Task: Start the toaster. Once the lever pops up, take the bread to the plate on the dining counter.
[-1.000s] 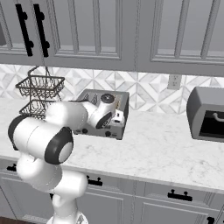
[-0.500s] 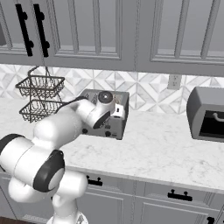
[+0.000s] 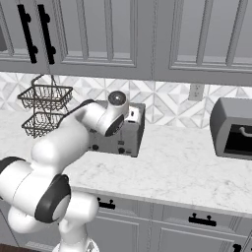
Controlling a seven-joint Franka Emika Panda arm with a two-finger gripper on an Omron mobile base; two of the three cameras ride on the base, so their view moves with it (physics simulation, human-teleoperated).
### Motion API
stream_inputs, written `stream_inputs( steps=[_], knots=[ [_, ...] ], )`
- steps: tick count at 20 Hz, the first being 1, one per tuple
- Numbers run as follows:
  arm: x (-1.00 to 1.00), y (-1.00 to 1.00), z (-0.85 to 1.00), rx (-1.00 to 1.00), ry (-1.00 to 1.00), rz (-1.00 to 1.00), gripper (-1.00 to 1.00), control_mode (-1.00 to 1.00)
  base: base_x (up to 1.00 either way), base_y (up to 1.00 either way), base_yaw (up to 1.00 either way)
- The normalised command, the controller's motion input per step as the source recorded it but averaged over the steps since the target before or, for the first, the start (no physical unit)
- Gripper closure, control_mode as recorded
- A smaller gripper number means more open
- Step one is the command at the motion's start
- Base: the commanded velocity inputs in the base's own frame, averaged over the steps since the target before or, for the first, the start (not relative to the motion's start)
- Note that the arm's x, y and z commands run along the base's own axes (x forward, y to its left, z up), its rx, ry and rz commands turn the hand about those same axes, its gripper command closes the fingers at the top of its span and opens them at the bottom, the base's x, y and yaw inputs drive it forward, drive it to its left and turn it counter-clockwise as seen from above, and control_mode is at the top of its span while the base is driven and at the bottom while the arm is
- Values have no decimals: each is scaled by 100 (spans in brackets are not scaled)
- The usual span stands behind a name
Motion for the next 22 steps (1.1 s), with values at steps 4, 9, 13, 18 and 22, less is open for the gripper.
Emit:
stream_inputs(
  steps=[4,9,13,18,22],
  knots=[
    [0,0,46,0,-2,0,100,-100,0,0,0],
    [2,-1,28,0,0,0,100,-100,0,0,0],
    [16,-8,3,0,0,0,100,-100,0,0,0],
    [30,-4,0,0,0,0,100,-100,0,0,0],
    [28,0,0,0,0,0,100,-100,0,0,0]
  ],
)
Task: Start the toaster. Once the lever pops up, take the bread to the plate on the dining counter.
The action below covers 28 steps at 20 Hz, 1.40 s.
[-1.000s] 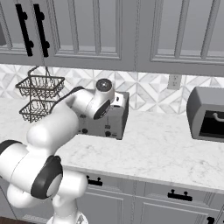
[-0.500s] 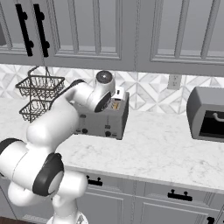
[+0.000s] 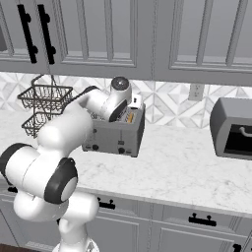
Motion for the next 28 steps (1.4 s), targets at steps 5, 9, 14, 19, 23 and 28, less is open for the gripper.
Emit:
stream_inputs(
  steps=[5,9,14,19,23,28],
  knots=[
    [24,0,0,0,0,0,-100,-100,0,0,0],
    [10,-7,0,0,0,0,-100,-100,0,0,0],
    [1,-10,-1,0,0,0,-100,-100,0,0,0],
    [0,-4,-6,-1,0,0,-100,-100,0,0,0],
    [0,0,-13,-3,0,0,-100,-100,0,0,0],
    [0,0,-19,-5,0,0,-100,-100,0,0,0]
  ],
)
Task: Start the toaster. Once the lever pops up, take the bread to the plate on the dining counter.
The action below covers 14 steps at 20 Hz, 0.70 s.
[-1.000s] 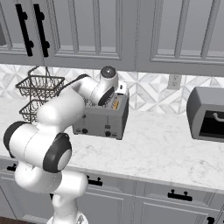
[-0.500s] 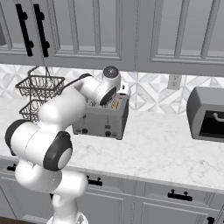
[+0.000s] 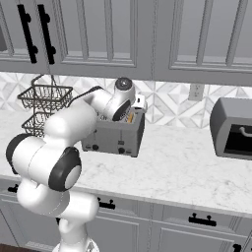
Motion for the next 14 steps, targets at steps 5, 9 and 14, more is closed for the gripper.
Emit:
stream_inputs(
  steps=[5,9,14],
  knots=[
    [0,0,-16,-2,0,0,-100,-100,0,0,0],
    [0,0,-7,0,0,0,-100,-100,0,0,0],
    [3,0,-1,0,0,0,-100,-100,0,0,0]
  ],
)
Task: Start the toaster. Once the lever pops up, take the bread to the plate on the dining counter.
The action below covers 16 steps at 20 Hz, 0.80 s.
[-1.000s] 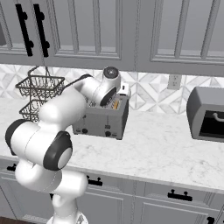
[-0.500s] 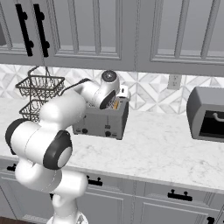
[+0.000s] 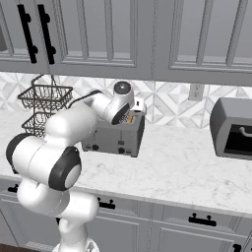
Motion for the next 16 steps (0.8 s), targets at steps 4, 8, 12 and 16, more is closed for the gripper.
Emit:
stream_inputs(
  steps=[4,8,12,16],
  knots=[
    [11,0,0,0,0,0,-100,-100,0,0,0],
    [16,0,0,0,0,0,-100,-100,0,0,0],
    [10,0,0,0,-1,0,-100,-100,0,0,0],
    [0,0,0,0,0,0,-100,-100,0,0,0]
  ],
)
